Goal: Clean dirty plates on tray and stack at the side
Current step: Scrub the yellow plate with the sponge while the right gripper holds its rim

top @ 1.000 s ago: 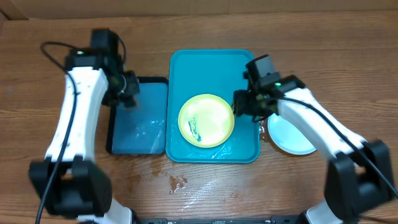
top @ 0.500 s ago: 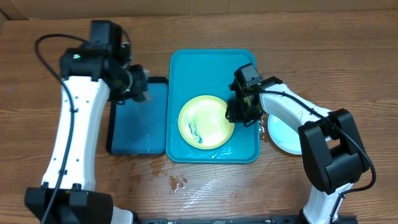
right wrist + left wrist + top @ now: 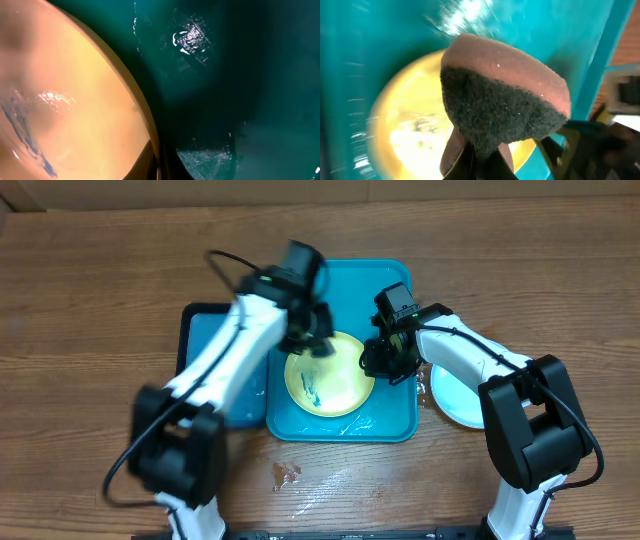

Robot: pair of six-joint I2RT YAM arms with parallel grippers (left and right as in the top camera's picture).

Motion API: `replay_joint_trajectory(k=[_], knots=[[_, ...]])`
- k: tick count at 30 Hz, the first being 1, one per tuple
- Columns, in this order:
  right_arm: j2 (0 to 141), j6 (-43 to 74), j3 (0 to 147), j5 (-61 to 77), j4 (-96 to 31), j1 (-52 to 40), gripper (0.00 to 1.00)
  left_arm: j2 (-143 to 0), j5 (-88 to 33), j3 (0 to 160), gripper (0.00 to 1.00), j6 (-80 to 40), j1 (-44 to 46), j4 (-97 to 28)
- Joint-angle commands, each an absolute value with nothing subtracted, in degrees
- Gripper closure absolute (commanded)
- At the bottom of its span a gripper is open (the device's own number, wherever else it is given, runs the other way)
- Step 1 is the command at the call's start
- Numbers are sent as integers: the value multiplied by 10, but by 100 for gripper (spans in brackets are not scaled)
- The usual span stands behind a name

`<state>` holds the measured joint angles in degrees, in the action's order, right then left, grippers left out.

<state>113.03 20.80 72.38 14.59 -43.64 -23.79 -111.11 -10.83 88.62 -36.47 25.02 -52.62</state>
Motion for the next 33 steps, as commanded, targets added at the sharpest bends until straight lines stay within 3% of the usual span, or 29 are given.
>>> replay_joint_trajectory(k=[1,13,16,25,33], knots=[[1153,226,720,110,-444,-242,96,-1154,-116,882,96,-399,268,-510],[1153,225,720,109,-444,-242,96,-1233,161,882,96,-334,264,-640],[1153,226,720,110,-444,-242,96,-1232,117,883,96,-319,262,-644],[1153,226,720,106,-445,-242,96,-1235,-226,856,96,-312,287,-490],[1153,226,720,105,-447,-242,96,-1235,-258,835,96,-309,324,-491]])
